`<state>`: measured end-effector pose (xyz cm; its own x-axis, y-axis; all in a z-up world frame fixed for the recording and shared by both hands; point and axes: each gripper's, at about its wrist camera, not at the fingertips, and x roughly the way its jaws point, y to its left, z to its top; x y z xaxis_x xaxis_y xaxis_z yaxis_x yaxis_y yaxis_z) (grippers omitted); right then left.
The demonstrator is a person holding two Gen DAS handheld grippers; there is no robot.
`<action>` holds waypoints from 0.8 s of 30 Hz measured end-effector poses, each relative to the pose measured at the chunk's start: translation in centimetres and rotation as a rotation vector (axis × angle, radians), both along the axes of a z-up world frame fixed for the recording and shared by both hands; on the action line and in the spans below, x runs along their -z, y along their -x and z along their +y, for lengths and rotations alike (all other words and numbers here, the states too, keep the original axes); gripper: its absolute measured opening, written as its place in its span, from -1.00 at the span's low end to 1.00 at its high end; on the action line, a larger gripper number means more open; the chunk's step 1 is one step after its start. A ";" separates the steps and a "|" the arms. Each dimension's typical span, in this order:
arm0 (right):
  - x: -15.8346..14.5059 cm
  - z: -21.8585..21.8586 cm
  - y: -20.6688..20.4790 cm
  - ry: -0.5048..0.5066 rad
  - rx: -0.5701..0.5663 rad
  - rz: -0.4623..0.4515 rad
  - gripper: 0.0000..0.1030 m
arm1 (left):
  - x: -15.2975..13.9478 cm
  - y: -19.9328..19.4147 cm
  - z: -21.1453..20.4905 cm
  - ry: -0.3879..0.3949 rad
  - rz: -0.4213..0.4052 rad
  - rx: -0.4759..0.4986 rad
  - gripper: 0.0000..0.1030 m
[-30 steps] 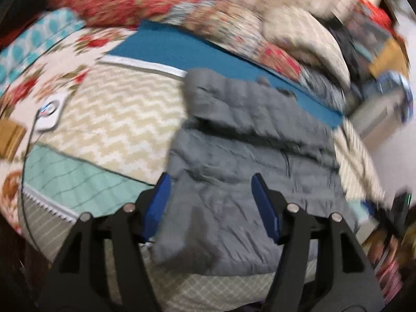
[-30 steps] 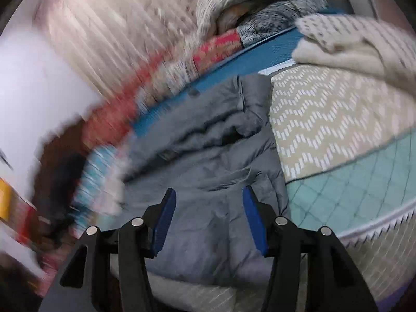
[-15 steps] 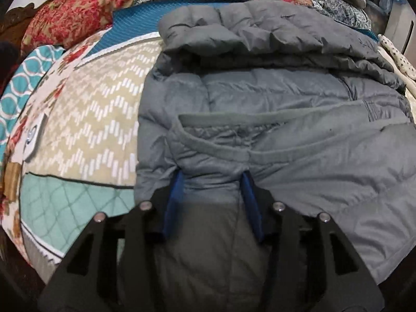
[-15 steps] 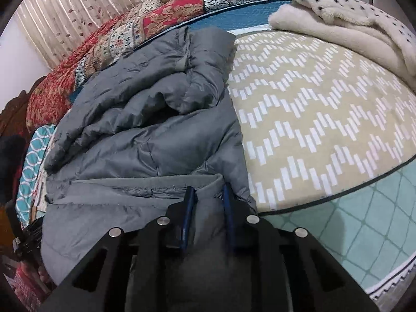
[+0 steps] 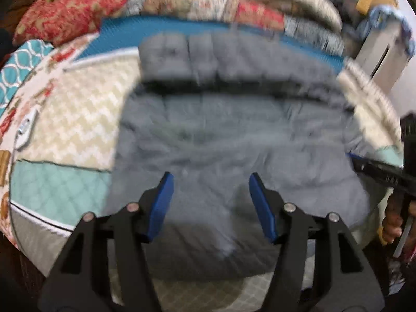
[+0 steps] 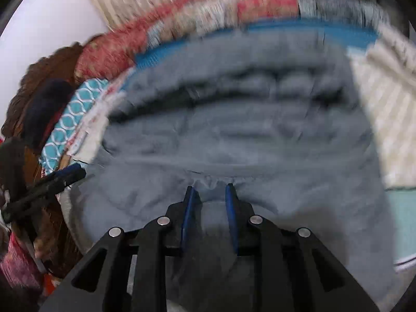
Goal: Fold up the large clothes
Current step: 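Smooth the folded jacket with both grippers and release it on the bed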
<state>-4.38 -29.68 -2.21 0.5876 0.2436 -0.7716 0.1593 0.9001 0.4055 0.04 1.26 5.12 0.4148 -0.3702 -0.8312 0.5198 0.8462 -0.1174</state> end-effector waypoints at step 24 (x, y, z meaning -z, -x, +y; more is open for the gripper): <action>-0.4 -10.1 20.2 -0.404 0.413 -0.113 0.56 | 0.1 -0.7 15.8 0.263 0.254 -0.333 0.80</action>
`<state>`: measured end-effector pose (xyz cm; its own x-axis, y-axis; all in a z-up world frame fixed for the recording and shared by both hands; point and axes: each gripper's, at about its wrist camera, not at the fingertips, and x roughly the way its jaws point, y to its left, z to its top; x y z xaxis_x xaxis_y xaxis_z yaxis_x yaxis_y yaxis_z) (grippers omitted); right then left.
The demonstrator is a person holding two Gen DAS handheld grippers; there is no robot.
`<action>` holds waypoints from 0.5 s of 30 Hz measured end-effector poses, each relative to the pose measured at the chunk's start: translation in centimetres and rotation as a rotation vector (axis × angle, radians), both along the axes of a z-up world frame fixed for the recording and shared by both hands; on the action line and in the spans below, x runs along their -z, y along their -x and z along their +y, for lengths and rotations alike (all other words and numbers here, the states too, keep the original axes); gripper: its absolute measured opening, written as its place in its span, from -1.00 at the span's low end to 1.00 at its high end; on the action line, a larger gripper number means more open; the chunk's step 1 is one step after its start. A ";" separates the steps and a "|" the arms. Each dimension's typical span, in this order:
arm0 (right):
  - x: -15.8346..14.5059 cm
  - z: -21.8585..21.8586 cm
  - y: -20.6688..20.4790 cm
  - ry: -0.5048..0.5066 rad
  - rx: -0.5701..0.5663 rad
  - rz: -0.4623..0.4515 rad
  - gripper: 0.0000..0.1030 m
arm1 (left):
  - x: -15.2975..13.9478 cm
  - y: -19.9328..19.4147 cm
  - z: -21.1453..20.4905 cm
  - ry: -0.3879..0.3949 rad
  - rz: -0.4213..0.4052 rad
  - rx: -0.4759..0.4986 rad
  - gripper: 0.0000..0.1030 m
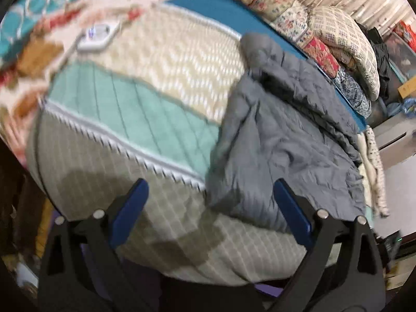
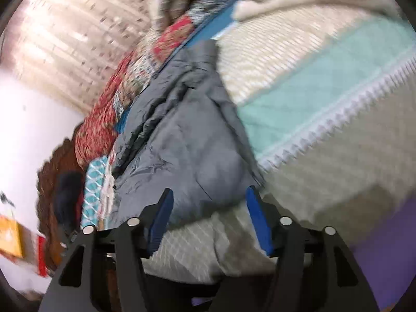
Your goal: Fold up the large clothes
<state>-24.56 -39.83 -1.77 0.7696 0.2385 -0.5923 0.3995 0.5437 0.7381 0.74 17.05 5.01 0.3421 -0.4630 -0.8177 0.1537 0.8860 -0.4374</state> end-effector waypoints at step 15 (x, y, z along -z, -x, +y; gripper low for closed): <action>2.3 -0.3 -5.4 -0.113 -0.032 0.007 0.57 | 4.3 -1.5 -4.6 0.190 0.174 0.007 0.79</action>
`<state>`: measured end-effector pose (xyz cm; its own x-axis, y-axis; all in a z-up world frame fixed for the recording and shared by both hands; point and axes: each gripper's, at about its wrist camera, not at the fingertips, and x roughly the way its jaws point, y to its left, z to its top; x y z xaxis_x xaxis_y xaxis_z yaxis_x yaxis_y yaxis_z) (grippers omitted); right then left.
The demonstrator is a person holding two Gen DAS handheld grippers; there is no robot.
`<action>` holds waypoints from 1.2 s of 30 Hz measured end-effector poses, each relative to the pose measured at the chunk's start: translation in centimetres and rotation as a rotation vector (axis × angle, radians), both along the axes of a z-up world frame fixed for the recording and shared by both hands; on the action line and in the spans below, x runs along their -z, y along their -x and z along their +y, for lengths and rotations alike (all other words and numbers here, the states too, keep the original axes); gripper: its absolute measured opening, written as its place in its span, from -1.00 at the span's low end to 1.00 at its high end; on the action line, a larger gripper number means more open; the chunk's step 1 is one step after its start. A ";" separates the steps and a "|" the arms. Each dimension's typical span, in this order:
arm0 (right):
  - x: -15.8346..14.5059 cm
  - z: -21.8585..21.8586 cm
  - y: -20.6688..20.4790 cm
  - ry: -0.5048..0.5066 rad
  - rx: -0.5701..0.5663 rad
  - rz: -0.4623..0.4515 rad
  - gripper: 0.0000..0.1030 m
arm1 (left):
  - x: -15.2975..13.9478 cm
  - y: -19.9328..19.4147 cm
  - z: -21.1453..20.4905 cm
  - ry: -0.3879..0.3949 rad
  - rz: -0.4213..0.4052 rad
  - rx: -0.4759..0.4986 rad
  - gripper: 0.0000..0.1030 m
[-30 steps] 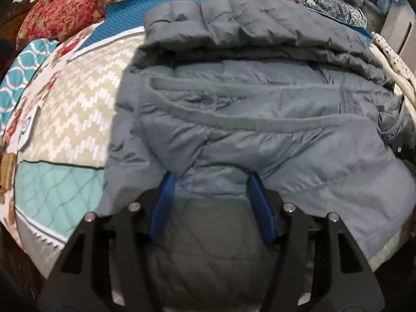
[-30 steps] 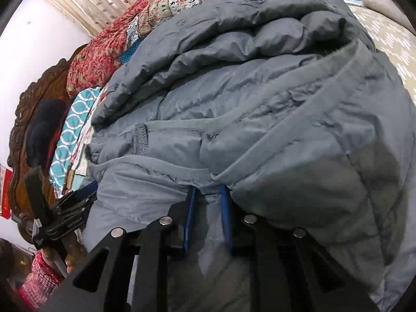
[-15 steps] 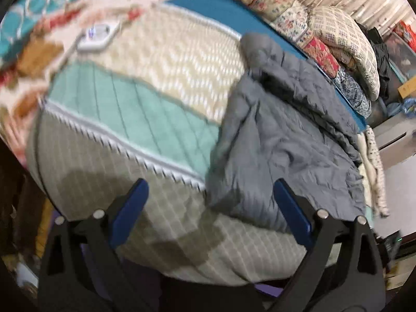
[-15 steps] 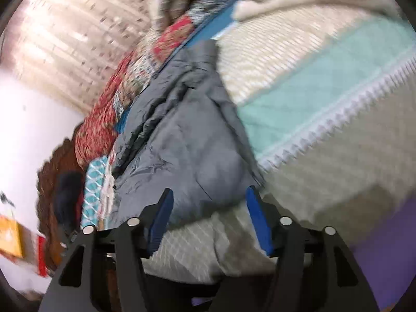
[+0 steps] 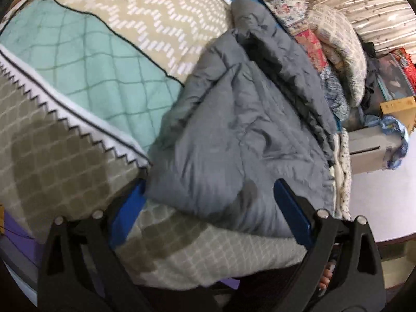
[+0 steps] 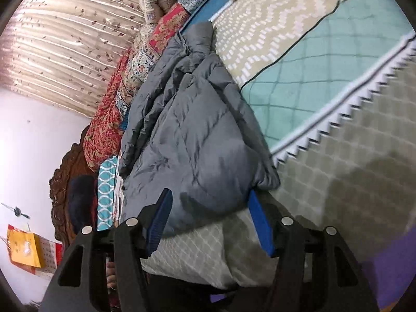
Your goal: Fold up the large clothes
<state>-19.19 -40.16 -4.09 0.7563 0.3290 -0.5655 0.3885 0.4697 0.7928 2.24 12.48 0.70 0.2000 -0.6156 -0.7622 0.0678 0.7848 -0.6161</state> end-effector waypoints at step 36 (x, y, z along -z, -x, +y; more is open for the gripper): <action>-8.9 -2.5 5.5 0.340 0.038 -0.030 0.21 | -9.9 2.0 4.2 -0.081 -0.279 0.085 -0.01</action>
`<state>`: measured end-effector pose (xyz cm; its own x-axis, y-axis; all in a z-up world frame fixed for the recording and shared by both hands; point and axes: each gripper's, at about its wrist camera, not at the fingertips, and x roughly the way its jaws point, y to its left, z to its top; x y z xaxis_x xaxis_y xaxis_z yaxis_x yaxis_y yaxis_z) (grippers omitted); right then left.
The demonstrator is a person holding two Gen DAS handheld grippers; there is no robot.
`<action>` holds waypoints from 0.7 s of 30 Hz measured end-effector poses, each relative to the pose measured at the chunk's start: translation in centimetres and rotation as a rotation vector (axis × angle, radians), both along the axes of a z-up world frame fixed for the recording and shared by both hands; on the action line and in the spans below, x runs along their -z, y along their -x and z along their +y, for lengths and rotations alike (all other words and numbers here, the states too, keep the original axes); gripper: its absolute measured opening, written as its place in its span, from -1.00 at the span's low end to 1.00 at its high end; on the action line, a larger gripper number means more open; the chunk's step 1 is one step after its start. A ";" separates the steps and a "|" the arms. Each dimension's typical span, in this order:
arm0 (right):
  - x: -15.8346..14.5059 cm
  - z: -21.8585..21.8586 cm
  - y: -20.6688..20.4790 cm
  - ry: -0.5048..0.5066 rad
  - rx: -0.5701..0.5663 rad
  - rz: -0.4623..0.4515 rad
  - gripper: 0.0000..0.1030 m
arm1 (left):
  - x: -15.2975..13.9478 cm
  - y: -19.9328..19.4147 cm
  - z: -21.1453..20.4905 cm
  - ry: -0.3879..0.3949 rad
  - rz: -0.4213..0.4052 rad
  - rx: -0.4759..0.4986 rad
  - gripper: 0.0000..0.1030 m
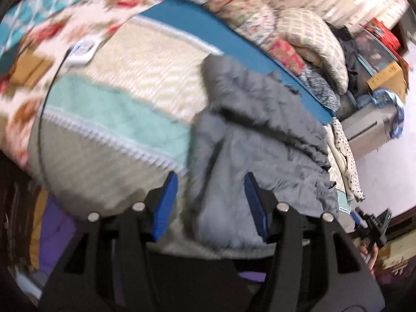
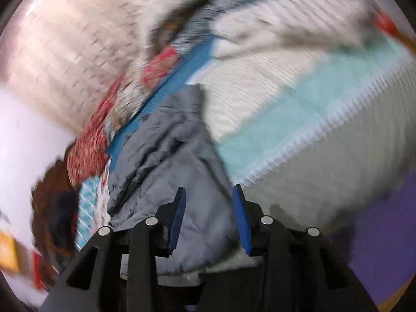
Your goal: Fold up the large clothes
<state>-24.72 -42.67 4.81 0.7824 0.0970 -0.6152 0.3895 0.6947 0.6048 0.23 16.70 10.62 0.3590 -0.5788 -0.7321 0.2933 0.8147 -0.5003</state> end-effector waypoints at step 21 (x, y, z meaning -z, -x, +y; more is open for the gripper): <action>-0.8 2.2 -16.3 0.169 -0.342 0.093 0.20 | 3.5 -4.7 -12.3 -0.143 -0.090 0.185 -0.10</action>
